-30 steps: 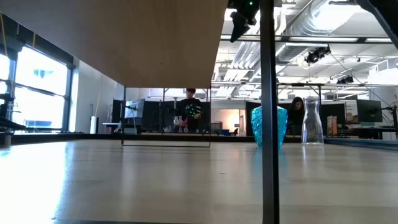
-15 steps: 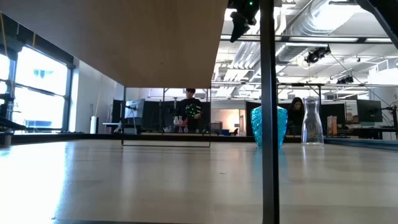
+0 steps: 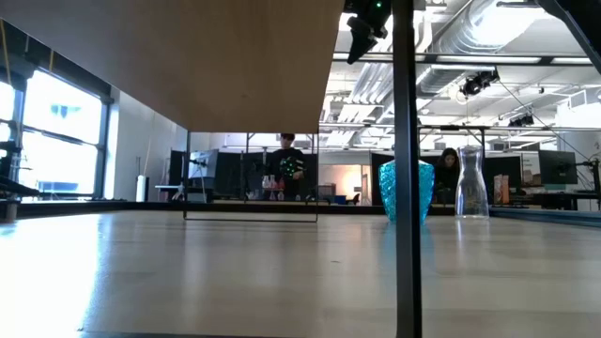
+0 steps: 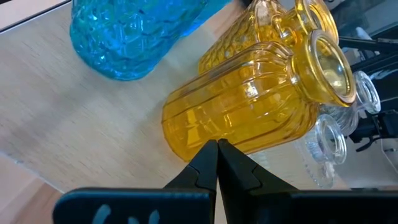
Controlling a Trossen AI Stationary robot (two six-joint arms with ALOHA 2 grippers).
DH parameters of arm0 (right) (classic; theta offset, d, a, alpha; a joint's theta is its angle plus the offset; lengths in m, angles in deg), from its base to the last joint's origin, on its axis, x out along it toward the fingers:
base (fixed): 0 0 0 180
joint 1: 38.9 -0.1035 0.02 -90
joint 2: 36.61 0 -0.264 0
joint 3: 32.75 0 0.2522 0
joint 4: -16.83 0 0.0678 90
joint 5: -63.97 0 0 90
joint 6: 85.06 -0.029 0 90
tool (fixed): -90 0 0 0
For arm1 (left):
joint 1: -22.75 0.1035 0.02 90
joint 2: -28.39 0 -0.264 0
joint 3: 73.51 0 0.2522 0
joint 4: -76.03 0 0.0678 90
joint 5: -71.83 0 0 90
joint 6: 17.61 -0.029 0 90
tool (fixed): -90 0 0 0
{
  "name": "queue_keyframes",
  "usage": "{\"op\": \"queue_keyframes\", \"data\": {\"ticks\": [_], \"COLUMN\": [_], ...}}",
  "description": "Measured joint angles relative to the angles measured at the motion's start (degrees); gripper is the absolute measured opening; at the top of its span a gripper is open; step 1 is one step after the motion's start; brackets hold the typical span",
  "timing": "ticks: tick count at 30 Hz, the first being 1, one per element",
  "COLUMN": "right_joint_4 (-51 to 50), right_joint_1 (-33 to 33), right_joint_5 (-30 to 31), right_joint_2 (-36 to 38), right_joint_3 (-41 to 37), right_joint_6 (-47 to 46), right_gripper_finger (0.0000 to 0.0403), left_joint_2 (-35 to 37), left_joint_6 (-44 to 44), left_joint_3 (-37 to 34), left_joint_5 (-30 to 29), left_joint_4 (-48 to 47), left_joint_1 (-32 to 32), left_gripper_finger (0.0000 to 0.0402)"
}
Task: Sort vases onto shelf
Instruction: Adjust the yellow vase on the shelf
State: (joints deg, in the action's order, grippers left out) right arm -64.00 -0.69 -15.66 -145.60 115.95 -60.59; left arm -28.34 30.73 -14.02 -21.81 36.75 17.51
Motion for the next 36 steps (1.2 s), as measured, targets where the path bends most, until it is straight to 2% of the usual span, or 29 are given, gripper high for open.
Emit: {"op": "queue_keyframes", "data": {"ticks": [36], "right_joint_4": [-0.11], "right_joint_1": [-0.87], "right_joint_5": [-0.11], "right_joint_2": [0.0], "right_joint_3": [0.0], "right_joint_6": [-0.63], "right_gripper_finger": [0.0], "left_joint_2": [0.0], "left_joint_6": [-1.53], "left_joint_3": [0.0], "left_joint_5": [-0.58], "left_joint_4": [1.83], "left_joint_1": [0.0], "left_gripper_finger": [0.0]}}
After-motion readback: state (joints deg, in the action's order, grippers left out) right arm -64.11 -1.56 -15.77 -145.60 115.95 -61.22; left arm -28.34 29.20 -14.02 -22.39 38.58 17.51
